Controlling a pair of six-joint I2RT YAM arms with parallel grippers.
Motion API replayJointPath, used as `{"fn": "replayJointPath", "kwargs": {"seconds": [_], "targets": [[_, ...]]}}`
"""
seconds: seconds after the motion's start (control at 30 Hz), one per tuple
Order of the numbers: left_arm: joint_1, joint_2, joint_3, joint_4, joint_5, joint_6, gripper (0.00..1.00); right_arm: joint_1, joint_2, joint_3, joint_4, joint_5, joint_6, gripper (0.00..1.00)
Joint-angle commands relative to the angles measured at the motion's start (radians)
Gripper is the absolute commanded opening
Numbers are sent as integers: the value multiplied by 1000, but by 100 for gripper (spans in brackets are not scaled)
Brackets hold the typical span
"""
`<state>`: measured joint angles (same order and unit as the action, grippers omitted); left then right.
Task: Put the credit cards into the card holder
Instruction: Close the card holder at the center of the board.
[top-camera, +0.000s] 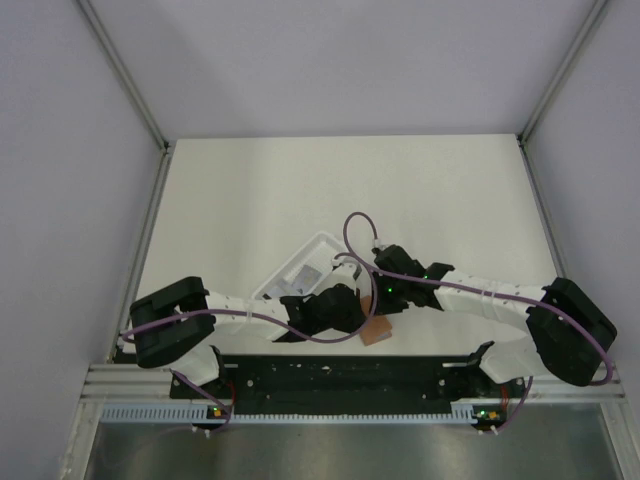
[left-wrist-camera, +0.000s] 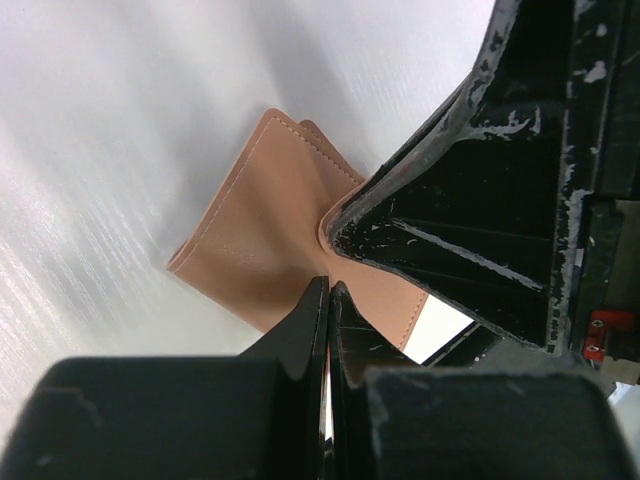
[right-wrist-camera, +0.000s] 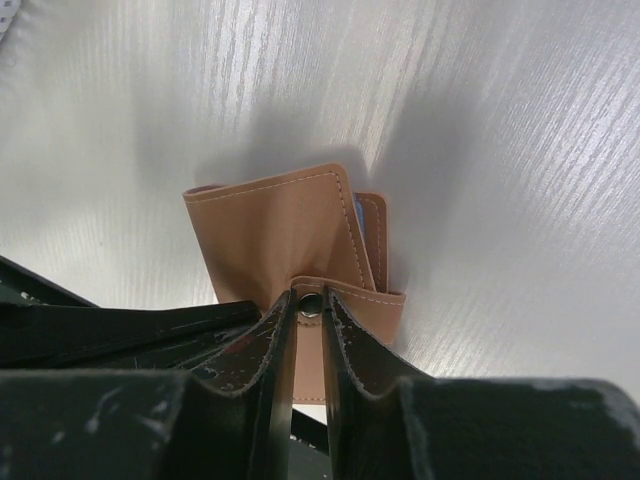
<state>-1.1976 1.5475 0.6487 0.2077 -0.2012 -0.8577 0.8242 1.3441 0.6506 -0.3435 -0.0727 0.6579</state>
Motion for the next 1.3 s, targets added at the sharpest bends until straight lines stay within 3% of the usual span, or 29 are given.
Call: {"fn": "replayJointPath", "kwargs": {"seconds": [0.0, 0.33, 0.67, 1.27], "targets": [[0, -10, -9, 22, -4, 13, 0, 29, 69, 1, -54, 105, 6, 15], [0, -27, -34, 30, -12, 2, 0, 50, 122, -2, -75, 134, 12, 4], [0, -36, -44, 32, -15, -3, 0, 95, 181, -16, -80, 174, 32, 0], [0, -52, -73, 39, -23, -15, 0, 216, 211, -95, -97, 332, 167, 0]]}}
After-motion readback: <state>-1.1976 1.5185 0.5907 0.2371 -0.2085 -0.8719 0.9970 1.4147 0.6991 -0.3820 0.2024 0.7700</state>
